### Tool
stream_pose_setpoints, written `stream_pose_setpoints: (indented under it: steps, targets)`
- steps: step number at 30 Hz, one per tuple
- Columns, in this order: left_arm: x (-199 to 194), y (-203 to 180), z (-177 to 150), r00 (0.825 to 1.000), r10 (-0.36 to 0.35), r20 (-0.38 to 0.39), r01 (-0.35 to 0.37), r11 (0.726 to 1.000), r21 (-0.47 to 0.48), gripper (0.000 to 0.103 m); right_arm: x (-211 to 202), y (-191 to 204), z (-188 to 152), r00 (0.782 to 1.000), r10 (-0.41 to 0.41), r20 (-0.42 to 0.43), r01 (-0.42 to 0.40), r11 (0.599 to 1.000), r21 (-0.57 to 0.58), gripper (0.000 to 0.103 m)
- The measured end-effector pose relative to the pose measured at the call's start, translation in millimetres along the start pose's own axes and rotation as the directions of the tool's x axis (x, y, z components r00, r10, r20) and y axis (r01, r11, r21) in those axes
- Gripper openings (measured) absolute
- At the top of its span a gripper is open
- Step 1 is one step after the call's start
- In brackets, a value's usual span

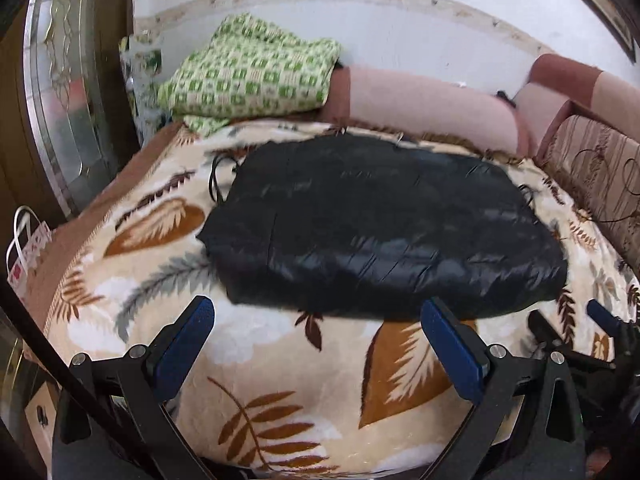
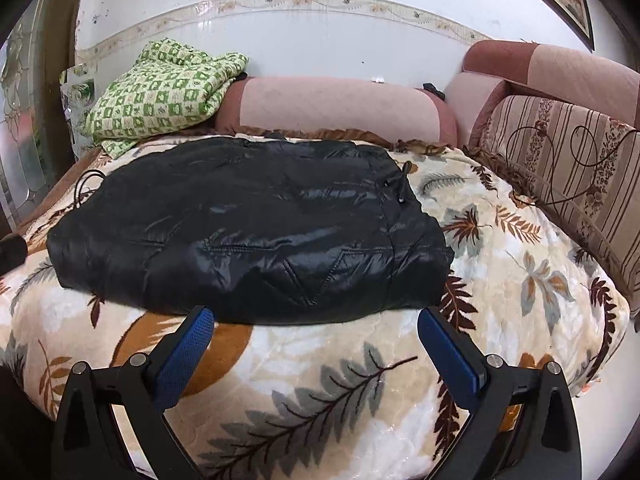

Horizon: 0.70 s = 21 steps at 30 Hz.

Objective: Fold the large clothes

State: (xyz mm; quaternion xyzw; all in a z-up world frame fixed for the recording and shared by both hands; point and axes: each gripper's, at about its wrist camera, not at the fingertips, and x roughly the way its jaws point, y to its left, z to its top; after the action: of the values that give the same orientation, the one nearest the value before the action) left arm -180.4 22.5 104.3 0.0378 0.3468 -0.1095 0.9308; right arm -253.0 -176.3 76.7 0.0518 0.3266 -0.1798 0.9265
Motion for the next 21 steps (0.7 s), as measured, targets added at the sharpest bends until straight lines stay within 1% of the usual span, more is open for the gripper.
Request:
stream_pose_setpoints:
  steps: [5,9,11,13,16,17,18,21]
  targets:
    - [31,6,-13,0.997,0.025,-0.075,-0.026,1.000,-0.011,0.103,10,0,-3,0.999,0.001,-0.036,-0.001,1.000,0.010,0.103]
    - [56,6,-22,0.991,0.058,-0.117,-0.058,0.998,0.009,0.103,18,1,-7,0.998,-0.002,-0.058,0.002,1.000,0.008,0.103]
    - [74,6,-30,0.985,0.075,-0.155,-0.073,0.997,0.021,0.103,20,2,-8,0.998,-0.001,-0.066,0.001,1.000,0.007,0.103]
    - [88,7,-36,0.979,0.078,-0.187,-0.073,0.997,0.031,0.103,24,4,-9,0.997,-0.001,-0.076,0.001,1.000,0.003,0.103]
    - [109,8,-48,0.963,0.058,-0.263,-0.054,0.998,0.022,0.103,26,4,-9,0.997,-0.001,-0.080,0.001,1.000,-0.004,0.103]
    - [113,9,-50,0.962,0.049,-0.270,-0.048,0.999,0.011,0.103,27,4,-8,0.997,-0.001,-0.081,0.001,1.000,-0.005,0.103]
    - [112,9,-52,0.967,0.047,-0.250,-0.046,0.999,0.008,0.103,28,4,-8,0.997,-0.003,-0.082,0.002,1.000,-0.003,0.103]
    - [114,9,-53,0.966,0.045,-0.253,-0.044,0.999,0.010,0.103,32,4,-8,0.996,-0.008,-0.088,0.008,1.000,-0.003,0.103]
